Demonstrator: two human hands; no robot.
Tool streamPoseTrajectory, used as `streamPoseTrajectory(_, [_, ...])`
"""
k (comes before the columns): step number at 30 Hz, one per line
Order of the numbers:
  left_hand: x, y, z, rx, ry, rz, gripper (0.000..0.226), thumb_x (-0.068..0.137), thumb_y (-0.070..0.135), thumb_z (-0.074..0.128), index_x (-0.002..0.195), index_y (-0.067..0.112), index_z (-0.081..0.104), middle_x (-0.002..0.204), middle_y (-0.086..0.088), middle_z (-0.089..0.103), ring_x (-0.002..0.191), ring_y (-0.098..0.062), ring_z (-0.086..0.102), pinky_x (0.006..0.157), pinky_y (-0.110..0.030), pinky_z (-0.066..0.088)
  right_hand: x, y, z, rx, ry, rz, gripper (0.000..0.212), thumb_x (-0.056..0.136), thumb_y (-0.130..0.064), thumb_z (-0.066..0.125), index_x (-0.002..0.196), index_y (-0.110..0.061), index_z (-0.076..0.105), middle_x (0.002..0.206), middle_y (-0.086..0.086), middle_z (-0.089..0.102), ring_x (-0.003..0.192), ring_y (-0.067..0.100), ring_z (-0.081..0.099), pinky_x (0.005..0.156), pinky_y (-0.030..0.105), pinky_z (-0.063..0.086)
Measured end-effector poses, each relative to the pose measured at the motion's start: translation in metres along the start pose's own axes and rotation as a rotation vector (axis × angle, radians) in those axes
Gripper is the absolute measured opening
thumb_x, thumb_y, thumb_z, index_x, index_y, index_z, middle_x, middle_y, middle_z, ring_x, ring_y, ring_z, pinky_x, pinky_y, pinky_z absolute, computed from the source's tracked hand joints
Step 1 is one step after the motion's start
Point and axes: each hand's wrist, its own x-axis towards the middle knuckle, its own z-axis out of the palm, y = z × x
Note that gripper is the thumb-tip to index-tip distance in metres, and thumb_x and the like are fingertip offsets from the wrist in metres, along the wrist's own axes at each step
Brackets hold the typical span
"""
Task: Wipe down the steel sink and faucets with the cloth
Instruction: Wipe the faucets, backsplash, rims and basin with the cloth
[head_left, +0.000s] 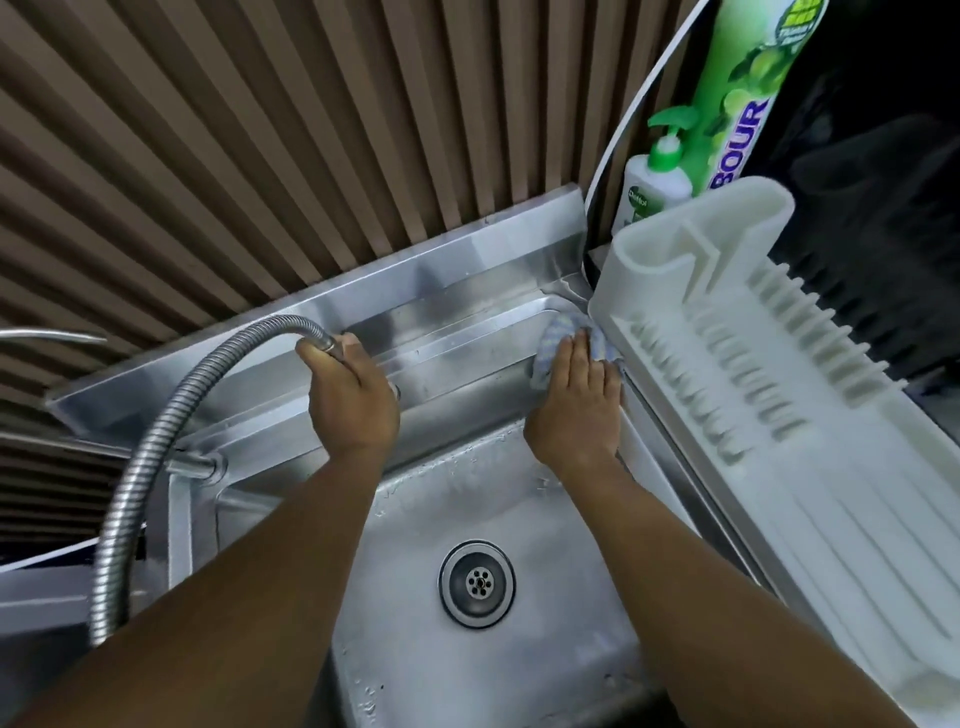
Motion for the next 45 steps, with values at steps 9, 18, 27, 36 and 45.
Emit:
streamPoseTrajectory(9, [0.0,-0.003,0.01,0.012,0.099,0.013,0.031,0.103,0.033,0.032,0.124,0.01,0.036,0.105,-0.013,0.068,0.096,-0.043,0.062,0.097,-0.053,0.043,-0.078,0.043,0.023,0.036,0.117,0.014,0.111,0.066,-0.041,0.083,0.154,0.001,0.03,0.161,0.019,0.029,0.142,0.038,0.037,0.117,0.049,0.019])
streamPoseTrajectory(18, [-0.004,-0.012,0.017,-0.14,0.056,0.038,0.037,0.094,0.03,0.041,0.127,0.016,0.034,0.119,-0.001,0.062,0.106,-0.031,0.061,0.109,-0.055,0.031,-0.091,0.05,0.028,-0.07,0.128,0.061,0.104,0.077,-0.046,0.072,0.157,-0.001,0.022,0.164,0.017,0.02,0.151,0.032,0.023,0.122,0.05,0.018])
streamPoseTrajectory(27, [-0.089,-0.015,0.039,0.163,-0.205,0.515,0.092,0.087,0.029,0.056,0.156,0.003,0.002,0.165,-0.016,-0.001,0.153,-0.031,-0.003,0.114,-0.062,-0.007,-0.132,0.058,0.031,0.003,0.176,0.163,0.099,0.077,-0.042,0.072,0.156,-0.003,0.026,0.164,0.014,0.023,0.147,0.031,0.031,0.121,0.051,0.023])
streamPoseTrajectory(36, [-0.112,0.015,0.093,0.715,-0.951,1.359,0.079,0.095,0.012,0.048,0.158,0.024,0.001,0.166,0.006,-0.006,0.152,-0.016,-0.007,0.119,-0.06,-0.002,-0.273,0.105,0.056,0.034,0.168,0.395,0.095,0.078,-0.047,0.058,0.158,-0.007,0.023,0.164,0.013,0.023,0.142,0.038,0.038,0.113,0.05,0.027])
streamPoseTrajectory(45, [-0.093,0.002,0.094,0.916,-1.042,1.414,0.112,0.089,0.019,0.064,0.151,0.027,-0.03,0.155,0.01,-0.039,0.143,-0.016,-0.035,0.117,-0.065,-0.004,-0.173,0.089,0.046,-0.019,0.212,0.157,0.1,0.084,-0.062,0.057,0.157,-0.004,0.023,0.165,0.014,0.018,0.152,0.029,0.022,0.121,0.05,0.019])
